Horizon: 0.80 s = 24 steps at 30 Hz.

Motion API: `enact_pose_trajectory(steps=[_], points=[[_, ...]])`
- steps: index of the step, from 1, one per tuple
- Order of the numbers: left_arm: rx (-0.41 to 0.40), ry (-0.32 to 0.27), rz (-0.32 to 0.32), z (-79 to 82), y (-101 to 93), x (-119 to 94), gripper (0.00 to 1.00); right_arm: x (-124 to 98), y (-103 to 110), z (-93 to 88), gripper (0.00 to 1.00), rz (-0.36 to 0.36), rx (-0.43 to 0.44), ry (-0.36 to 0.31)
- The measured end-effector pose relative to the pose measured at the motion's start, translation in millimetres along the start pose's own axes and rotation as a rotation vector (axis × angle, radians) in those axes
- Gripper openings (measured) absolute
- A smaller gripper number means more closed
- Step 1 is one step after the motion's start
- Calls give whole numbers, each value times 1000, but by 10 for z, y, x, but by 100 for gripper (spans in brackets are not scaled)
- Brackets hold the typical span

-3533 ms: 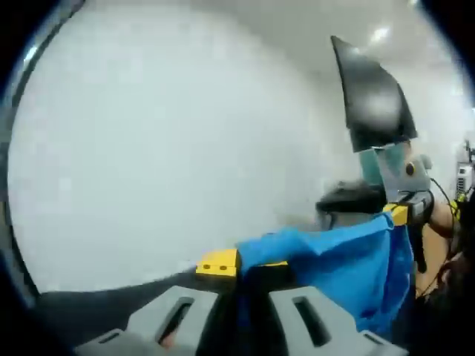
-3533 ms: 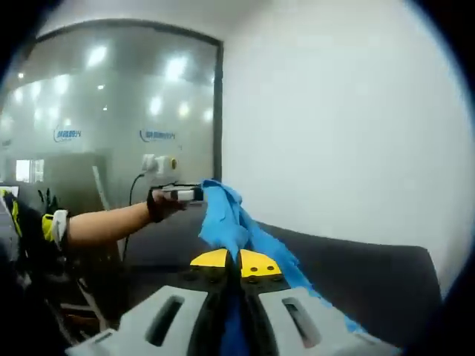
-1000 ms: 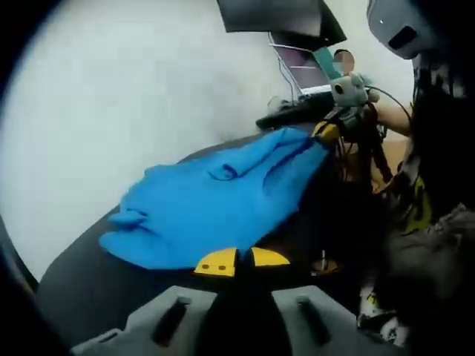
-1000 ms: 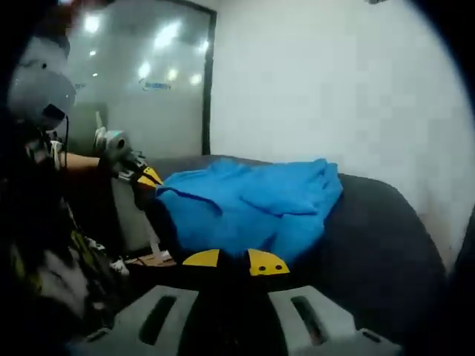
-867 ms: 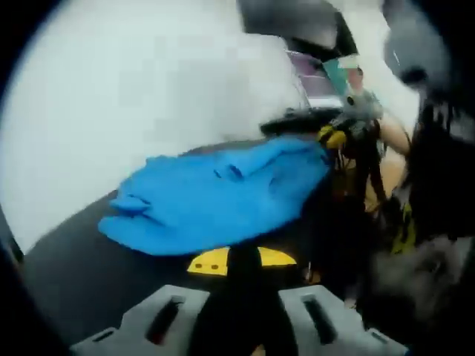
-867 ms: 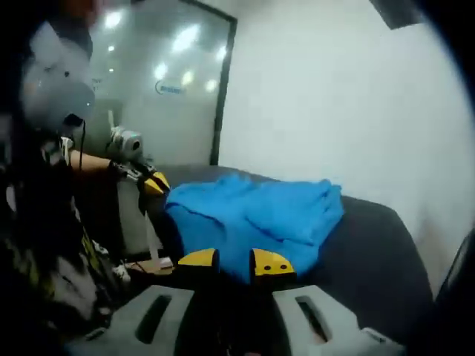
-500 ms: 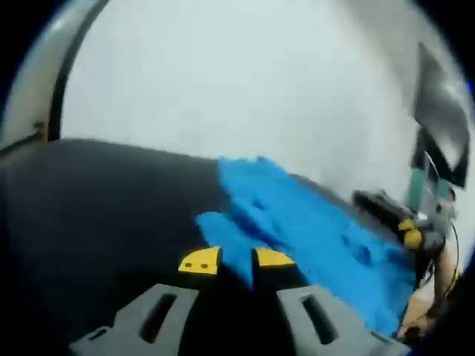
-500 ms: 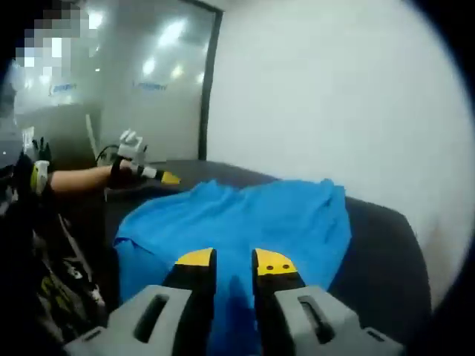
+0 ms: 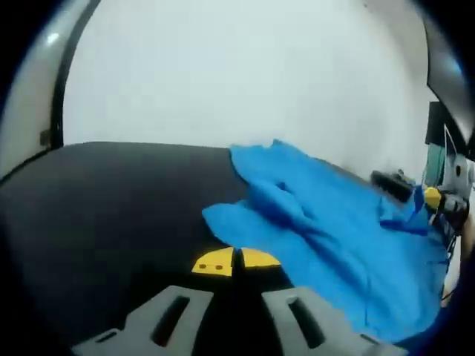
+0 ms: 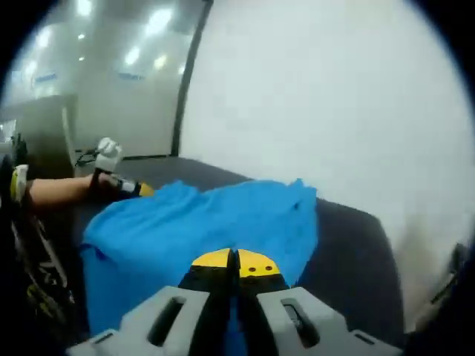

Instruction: Spread out the cloth and fold it

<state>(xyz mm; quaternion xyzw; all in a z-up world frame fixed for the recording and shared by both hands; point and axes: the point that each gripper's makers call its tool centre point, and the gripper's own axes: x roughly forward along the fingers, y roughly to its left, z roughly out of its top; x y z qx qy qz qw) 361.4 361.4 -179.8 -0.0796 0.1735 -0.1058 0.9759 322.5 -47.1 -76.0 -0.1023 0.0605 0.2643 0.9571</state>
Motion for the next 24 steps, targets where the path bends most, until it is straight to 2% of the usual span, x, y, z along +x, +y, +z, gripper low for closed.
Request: enact_pose_trajectory(steps=[3, 5, 6, 7, 8, 9, 11, 12, 13, 14, 15, 17, 19, 20, 21, 22, 24], points=[[-85, -87, -31, 142, -21, -72, 6, -495, -625, -47, 0, -304, -86, 57], [-99, -79, -25, 115, 7, -93, 6, -747, -816, -232, 0, -423, -97, 125], [-105, -86, -27, 119, -16, -110, 6, -799, -842, -357, 0, -439, -118, 168], [-109, -91, -27, 125, -28, -120, 6, -830, -853, -528, 0, -439, -150, 247], [-109, -96, -25, 130, -34, -123, 6, -872, -925, -713, 0, -473, -183, 327], [-102, -98, -21, 127, -41, -126, 6, -893, -1012, -806, 0, -523, -220, 368], [-101, -92, -20, 116, -44, -128, 6, -925, -1099, -872, 0, -583, -349, 447], [-102, -88, -19, 109, -42, -125, 6, -937, -1127, -843, 0, -622, -422, 476], [-102, -78, -18, 86, -46, -124, 6, -950, -1140, -802, 0, -638, -521, 515], [-99, -62, -16, 54, -44, -113, 6, -945, -1138, -780, 0, -629, -545, 520], [-100, -52, -12, 37, -42, -114, 8, -938, -1121, -773, 0, -617, -509, 504], [-107, -58, -25, 48, -71, -124, 9, -990, -1130, -699, 0, -609, -363, 432], [-128, -53, -40, 47, -77, -119, 9, -1158, -1260, -595, 0, -679, -376, 441], [-133, -52, -45, 48, -76, -118, 10, -1143, -1250, -521, 0, -660, -394, 406], [-144, -55, -52, 59, -75, -110, 11, -1072, -1202, -484, 0, -610, -370, 348], [-158, -57, -62, 74, -75, -98, 13, -970, -1131, -470, 0, -543, -303, 271], [-180, -67, -88, 107, -92, -89, 18, -740, -920, -414, 3, -383, -88, 89]])
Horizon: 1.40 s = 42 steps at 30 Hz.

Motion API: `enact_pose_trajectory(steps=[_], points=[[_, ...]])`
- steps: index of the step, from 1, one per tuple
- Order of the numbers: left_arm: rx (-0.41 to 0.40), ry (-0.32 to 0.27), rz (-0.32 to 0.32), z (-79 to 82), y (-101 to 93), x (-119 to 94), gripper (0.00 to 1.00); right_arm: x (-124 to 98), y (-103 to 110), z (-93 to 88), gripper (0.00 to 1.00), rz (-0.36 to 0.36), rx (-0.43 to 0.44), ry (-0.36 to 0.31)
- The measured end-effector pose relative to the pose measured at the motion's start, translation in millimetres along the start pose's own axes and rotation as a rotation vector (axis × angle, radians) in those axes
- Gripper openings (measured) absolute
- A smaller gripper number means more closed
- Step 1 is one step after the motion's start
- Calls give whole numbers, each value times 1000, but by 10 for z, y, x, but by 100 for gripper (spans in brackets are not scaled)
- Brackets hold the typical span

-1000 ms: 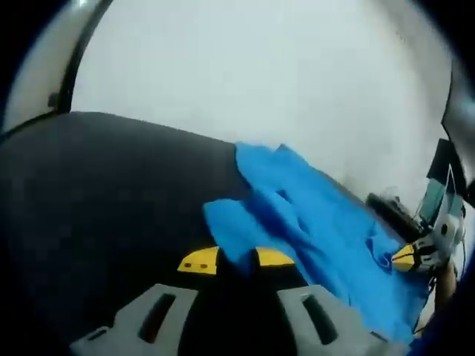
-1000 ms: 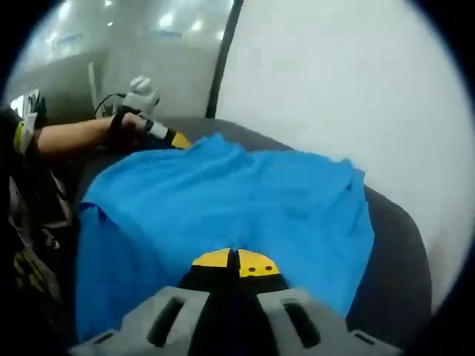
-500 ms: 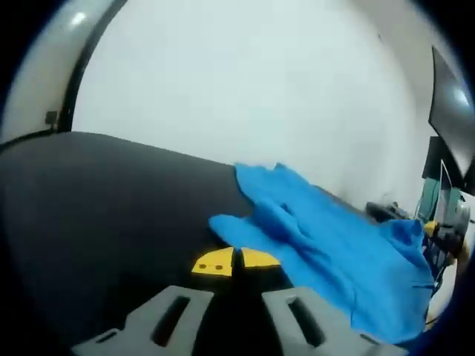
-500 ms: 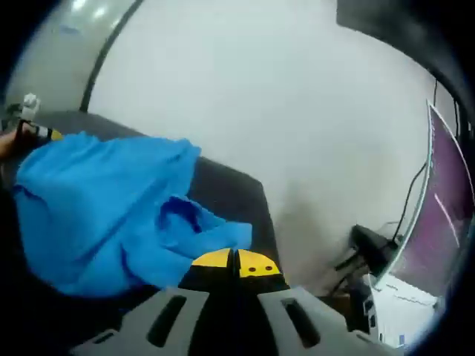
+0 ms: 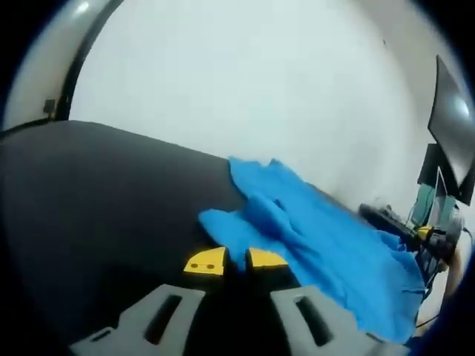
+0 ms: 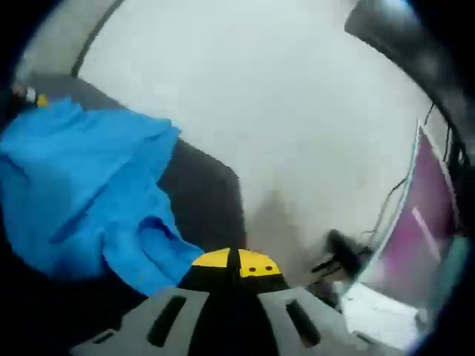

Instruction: Spread out the cloth and fold it

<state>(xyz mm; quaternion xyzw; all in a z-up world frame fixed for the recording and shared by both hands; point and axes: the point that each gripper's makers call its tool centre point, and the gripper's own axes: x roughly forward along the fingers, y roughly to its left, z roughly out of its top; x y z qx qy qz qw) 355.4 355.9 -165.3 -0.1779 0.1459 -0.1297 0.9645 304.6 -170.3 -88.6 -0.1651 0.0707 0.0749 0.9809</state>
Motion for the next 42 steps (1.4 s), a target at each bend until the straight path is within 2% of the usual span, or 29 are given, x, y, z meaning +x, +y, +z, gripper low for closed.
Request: enact_pose_trajectory(steps=[3, 4, 5, 6, 7, 9, 10, 11, 13, 16, 18, 20, 23, 25, 26, 27, 28, 29, 30, 31, 33, 35, 36, 37, 38, 39, 40, 41, 42], points=[[-54, -49, -31, 100, -30, -27, 21, 60, 360, 290, 10, 222, 369, -172], [-62, -65, -34, 131, -17, -51, 21, 67, 428, 364, 12, 263, 444, -196], [-70, -88, -35, 159, -22, -86, 21, 87, 471, 386, 17, 275, 474, -195], [-75, -97, -35, 178, -8, -99, 22, 128, 486, 338, 19, 253, 447, -162], [-79, -107, -37, 196, -3, -107, 24, 176, 476, 240, 19, 203, 365, -106], [-63, -136, -43, 258, -3, -97, 34, 266, 585, 60, 17, 182, 234, -7], [-65, -141, -52, 257, -37, -91, 38, 324, 684, -101, 16, 187, 235, 77], [-64, -129, -63, 239, -58, -78, 39, 365, 767, -216, 16, 220, 244, 119], [-57, -111, -59, 199, -76, -55, 37, 434, 853, -401, 16, 225, 284, 181], [-22, -109, -57, 188, -86, -41, 35, 627, 790, -503, 14, 189, 259, 200], [0, -102, -50, 168, -88, -33, 34, 683, 596, -514, 0, 126, 139, 228], [6, -97, -46, 157, -80, -30, 33, 686, 409, -357, 0, 81, 53, 199], [4, -89, -45, 146, -70, -16, 33, 713, 130, -98, 0, 11, 64, 160], [-2, -85, -52, 144, -83, -7, 33, 808, 20, -39, 0, 0, 59, 157], [-4, -82, -53, 142, -81, -1, 33, 879, -35, -55, 1, -11, 61, 159], [-4, -79, -53, 139, -77, 2, 33, 949, -82, -144, 5, -25, 59, 188], [-2, -77, -52, 133, -80, 1, 33, 989, -87, -256, 7, -7, 33, 241], [-1, -74, -49, 125, -81, 1, 33, 1029, -85, -311, 7, 11, 19, 259], [-1, -69, -47, 117, -75, 4, 33, 1040, -124, -371, 7, 6, 48, 286], [-2, -64, -45, 109, -69, 7, 33, 1031, -157, -353, 6, -6, 55, 277], [-13, -48, -40, 84, -62, 18, 33, 887, -268, -150, 6, -69, 45, 189], [-17, -32, -35, 58, -63, 36, 33, 751, -337, -37, 6, -88, 42, 174], [-18, -23, -33, 45, -63, 51, 33, 691, -400, 64, 6, -106, 22, 141], [-21, -9, -29, 25, -59, 72, 33, 632, -432, 213, 6, -127, 56, 66], [-26, 11, -26, -9, -65, 88, 33, 549, -367, 419, 6, -96, 103, -40], [-23, 31, -19, -45, -62, 107, 33, 481, -286, 534, 7, -62, 148, -101], [0, 57, -2, -89, -40, 127, 33, 431, -194, 607, 7, -25, 170, -140], [44, 51, 9, -80, -36, 146, 32, 395, -101, 644, 7, 6, 164, -164], [74, 50, 37, -84, -35, 148, 31, 381, -28, 626, 7, 25, 135, -157]])
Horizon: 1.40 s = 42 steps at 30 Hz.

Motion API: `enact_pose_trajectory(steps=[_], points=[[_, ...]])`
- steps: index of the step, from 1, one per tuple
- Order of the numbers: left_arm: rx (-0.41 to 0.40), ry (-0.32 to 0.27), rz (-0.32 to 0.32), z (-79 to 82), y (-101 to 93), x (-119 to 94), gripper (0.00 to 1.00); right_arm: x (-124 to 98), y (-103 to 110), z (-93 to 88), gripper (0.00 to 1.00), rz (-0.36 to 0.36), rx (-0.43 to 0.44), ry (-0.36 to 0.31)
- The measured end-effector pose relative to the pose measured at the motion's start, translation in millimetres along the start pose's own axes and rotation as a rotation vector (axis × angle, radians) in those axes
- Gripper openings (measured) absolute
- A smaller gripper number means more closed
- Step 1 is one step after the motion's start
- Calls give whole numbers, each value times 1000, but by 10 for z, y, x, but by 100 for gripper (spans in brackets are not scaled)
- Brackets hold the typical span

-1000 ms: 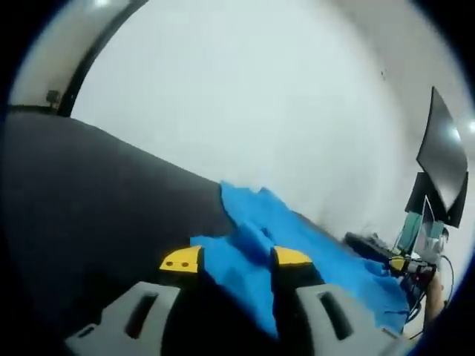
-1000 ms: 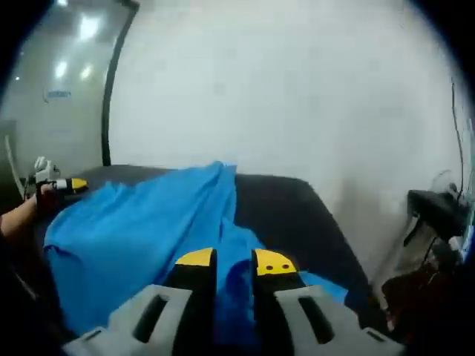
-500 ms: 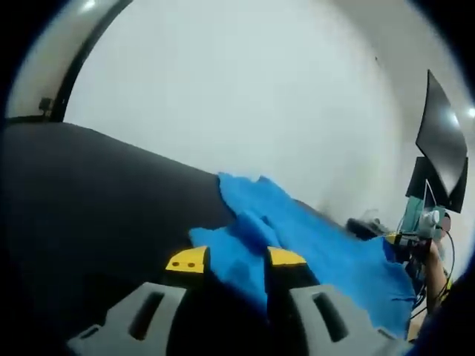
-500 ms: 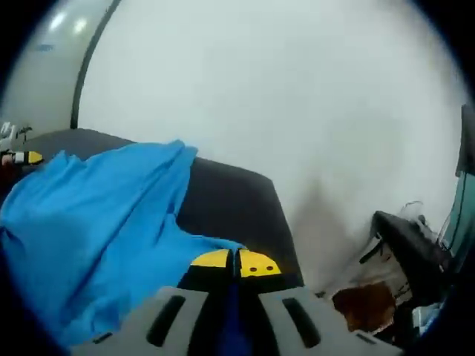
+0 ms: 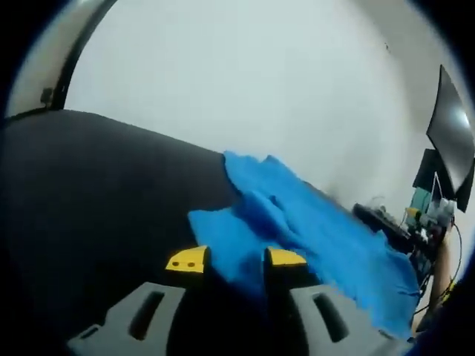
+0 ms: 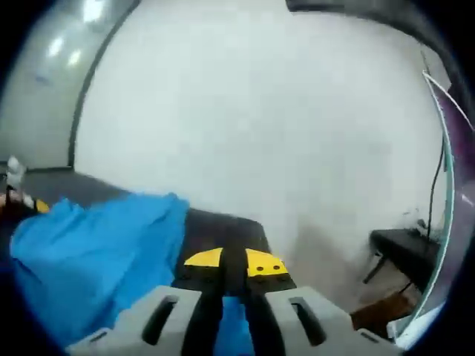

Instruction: Spread out the cloth and fold it

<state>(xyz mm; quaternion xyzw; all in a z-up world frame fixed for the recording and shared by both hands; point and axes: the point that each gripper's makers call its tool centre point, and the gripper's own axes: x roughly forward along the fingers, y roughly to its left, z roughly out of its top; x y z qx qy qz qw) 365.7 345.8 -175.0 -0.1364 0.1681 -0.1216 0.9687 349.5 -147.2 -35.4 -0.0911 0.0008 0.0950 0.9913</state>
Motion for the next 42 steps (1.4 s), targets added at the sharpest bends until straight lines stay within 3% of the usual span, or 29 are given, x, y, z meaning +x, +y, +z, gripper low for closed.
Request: enact_pose_trajectory(steps=[3, 4, 6, 7, 11, 17, 20, 23, 25, 28, 29, 31, 33, 35, 37, 38, 40, 42], points=[[98, 14, 63, -36, 0, 10, 26, 21, 130, -136, 9, 15, -65, 38], [125, 20, 65, -43, -16, -6, 22, 21, 158, -157, 9, 19, -59, 38], [148, 36, 84, -48, 24, -41, 5, 14, 213, -149, 9, 40, -36, 13], [153, 14, 103, 2, 68, -76, 5, 5, 223, -141, 9, 45, -32, 6], [35, -100, 107, 232, 145, -264, 4, -40, 224, -62, 9, 49, -48, -26], [-21, -167, 144, 411, 328, -653, 4, -86, 188, 11, 9, 53, -24, -63], [-66, -230, 140, 500, 284, -881, 4, -85, 184, 0, 9, 55, -23, -66], [-58, -299, 166, 544, 258, -1156, 4, -85, 209, -11, 9, 66, -21, -71], [-55, -285, 199, 433, 329, -1228, 4, -82, 236, -7, 9, 75, -20, -75], [-88, -165, 271, 37, 576, -1192, 4, -73, 280, 7, 9, 92, -24, -83], [-100, -98, 278, -125, 614, -1157, 5, -72, 291, 10, 9, 97, -27, -85], [-44, -22, 281, -267, 613, -1125, 5, -76, 313, 17, 9, 106, -30, -87], [29, -68, 273, -136, 513, -1144, 5, -122, 353, 40, 9, 132, -19, -98], [32, -139, 256, 67, 372, -1238, 11, -216, 505, 85, 9, 233, 54, -122], [9, -232, 169, 317, 42, -1338, 17, -391, 741, 69, 11, 384, 157, -112], [27, -242, 109, 381, -171, -1367, 17, -481, 870, 17, 14, 447, 188, -85], [68, -146, -86, 252, -843, -1335, 17, -630, 1094, -121, 20, 536, 182, -30], [96, -26, -217, -76, -1393, -1286, 19, -841, 1400, -383, 21, 617, 125, 61]])
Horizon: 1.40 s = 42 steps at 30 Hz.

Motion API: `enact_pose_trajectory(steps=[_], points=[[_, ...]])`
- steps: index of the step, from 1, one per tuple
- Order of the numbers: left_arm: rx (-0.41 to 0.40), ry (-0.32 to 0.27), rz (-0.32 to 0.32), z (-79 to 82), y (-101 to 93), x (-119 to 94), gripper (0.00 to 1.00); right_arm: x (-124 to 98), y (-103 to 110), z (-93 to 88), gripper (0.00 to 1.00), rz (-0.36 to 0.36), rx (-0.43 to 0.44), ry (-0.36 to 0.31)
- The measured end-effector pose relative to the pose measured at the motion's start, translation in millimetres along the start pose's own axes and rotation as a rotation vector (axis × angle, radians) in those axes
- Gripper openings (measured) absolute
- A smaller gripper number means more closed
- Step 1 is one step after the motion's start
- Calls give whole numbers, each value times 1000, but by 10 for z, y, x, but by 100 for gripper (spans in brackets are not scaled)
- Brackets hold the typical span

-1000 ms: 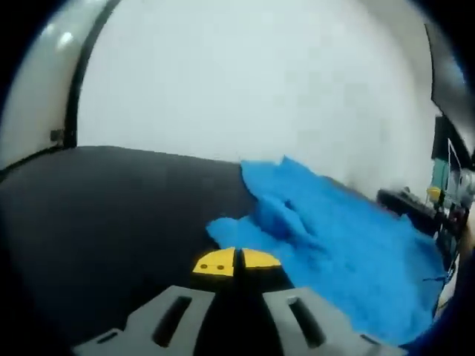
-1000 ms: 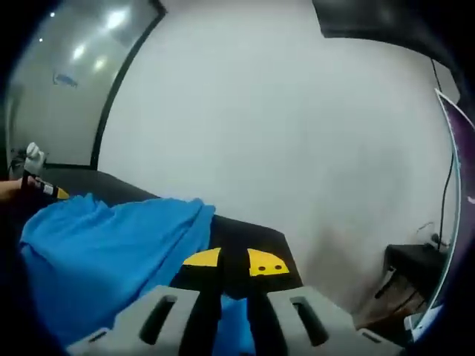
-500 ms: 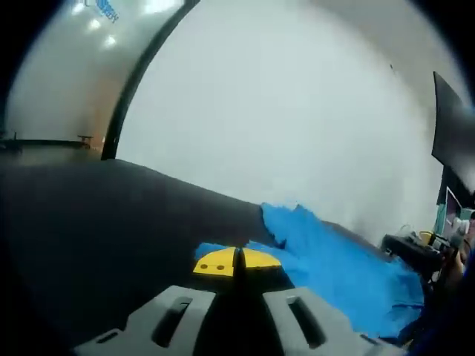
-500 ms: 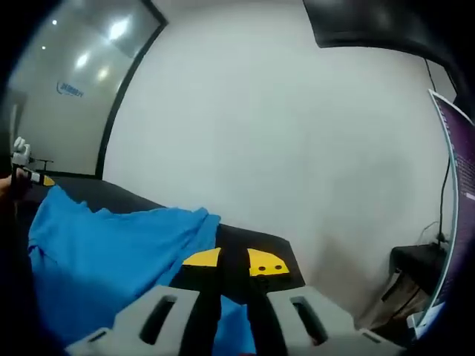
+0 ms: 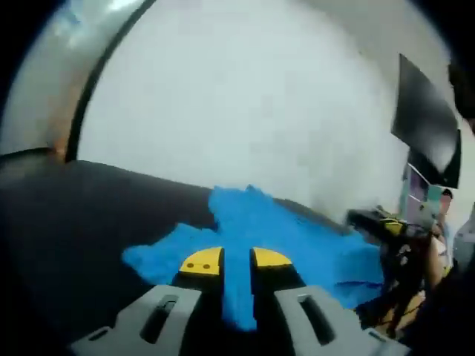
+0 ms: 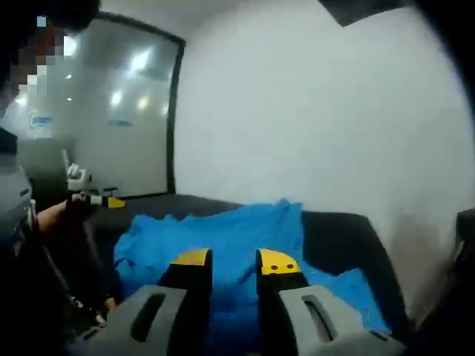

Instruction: Spread out the cloth and fold it

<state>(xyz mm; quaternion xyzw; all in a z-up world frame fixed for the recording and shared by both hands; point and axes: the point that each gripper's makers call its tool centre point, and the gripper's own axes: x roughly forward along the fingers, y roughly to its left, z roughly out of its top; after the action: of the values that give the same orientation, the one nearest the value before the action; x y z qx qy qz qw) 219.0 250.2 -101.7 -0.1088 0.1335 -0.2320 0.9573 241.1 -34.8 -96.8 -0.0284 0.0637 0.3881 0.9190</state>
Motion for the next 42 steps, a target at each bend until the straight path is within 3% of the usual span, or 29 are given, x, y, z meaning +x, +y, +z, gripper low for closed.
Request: enact_pose_trajectory(steps=[2, 4, 6, 9, 10, 13, 15, 16, 17, 19, 21, 25, 29, 34, 38, 40, 42], points=[[36, 90, -95, -340, -443, 127, 25, -5, 312, -214, 21, 63, -19, 62], [91, 147, -111, -625, -682, 222, 29, 10, 629, -383, 21, 119, 8, 94], [198, 156, -68, -811, -688, 302, 33, 38, 856, -603, 21, 158, -48, 153], [198, 183, 1, -991, -552, 377, 28, 140, 787, -871, 19, 51, -170, 216], [233, 133, -2, -917, -540, 388, 25, 174, 792, -767, 19, 37, -195, 126], [269, 183, -6, -907, -532, 324, 11, 127, 801, -795, 11, 59, -131, 188], [269, 222, -25, -816, -519, 247, 8, 104, 714, -734, 0, 64, -147, 202], [252, 216, -30, -730, -513, 216, 8, 80, 667, -676, 0, 67, -139, 207], [233, 214, -31, -652, -519, 182, 7, 50, 668, -568, 0, 85, -111, 185], [216, 204, -35, -515, -566, 109, 6, -26, 681, -204, 0, 116, -55, 62], [237, 195, -36, -449, -624, 68, 6, -111, 685, -74, 0, 136, -43, 37], [244, 214, -49, -547, -699, 43, 6, -179, 710, -177, 0, 151, -76, 72], [273, 231, -40, -597, -681, -11, 5, -271, 838, -346, 0, 213, -45, 90], [256, 241, -45, -626, -695, -65, 4, -359, 912, -396, 0, 258, 23, 77], [250, 341, -47, -979, -636, -5, 4, -306, 949, -627, 0, 269, 21, 141], [271, 360, -57, -1091, -637, 22, 6, -282, 905, -798, 1, 245, -58, 189], [425, 316, -117, -988, -690, 3, 7, -303, 797, -633, 8, 201, -223, 108]])
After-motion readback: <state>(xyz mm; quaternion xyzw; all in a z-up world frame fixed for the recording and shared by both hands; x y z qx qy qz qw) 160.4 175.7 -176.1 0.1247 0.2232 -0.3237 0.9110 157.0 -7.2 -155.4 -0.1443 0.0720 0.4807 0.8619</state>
